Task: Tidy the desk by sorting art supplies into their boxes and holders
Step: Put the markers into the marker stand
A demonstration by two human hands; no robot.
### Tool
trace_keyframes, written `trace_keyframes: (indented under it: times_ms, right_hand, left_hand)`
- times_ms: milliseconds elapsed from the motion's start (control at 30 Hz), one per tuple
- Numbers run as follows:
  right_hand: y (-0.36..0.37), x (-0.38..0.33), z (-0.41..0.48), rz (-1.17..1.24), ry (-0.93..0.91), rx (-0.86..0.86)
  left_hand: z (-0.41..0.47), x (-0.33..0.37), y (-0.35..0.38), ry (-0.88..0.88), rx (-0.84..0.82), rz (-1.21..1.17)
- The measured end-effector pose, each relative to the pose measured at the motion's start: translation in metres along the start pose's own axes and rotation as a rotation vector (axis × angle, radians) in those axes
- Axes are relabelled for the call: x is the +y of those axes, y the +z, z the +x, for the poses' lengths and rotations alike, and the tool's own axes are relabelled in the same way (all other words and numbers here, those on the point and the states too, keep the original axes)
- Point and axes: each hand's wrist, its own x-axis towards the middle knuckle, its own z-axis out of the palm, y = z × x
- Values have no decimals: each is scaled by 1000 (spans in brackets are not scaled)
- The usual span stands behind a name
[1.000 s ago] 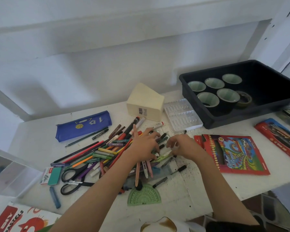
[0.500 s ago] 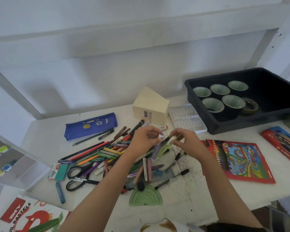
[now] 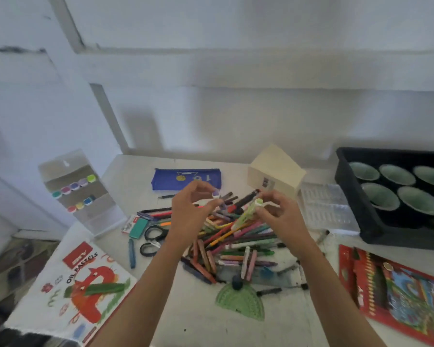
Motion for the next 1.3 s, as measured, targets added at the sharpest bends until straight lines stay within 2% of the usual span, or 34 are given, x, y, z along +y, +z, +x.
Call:
trace_keyframes:
  times_ms: [233, 367, 433, 567, 767, 867, 1000, 1167, 1300]
  right_hand:
    - [96, -28, 25, -5, -182, -379]
    - [155, -46, 35, -55, -319, -532]
    - [172, -51, 39, -58, -398, -560]
    - [201, -57, 45, -50, -531, -628]
    - [229, -50, 57, -133, -621, -601]
    - [238, -48, 65, -225, -625, -629]
    - [253, -50, 78, -424, -653, -661]
    - [274, -57, 89, -729, -741, -681]
    - [283, -48, 89, -792, -830, -640]
  left_hand:
    - [-33, -10, -96, 1, 465, 96]
    - [-45, -8, -132, 27, 680, 155]
    - [-45, -4, -138, 57, 711, 175]
    - [-42, -7, -149, 57, 738, 248]
    - [-23, -30, -160, 45, 666, 408]
    - [-12, -38, -164, 63, 604, 590]
    - [2, -44, -171, 149, 539, 945]
    - [13, -55, -173, -36, 583, 1014]
    - [15, -53, -172, -207, 516, 1060]
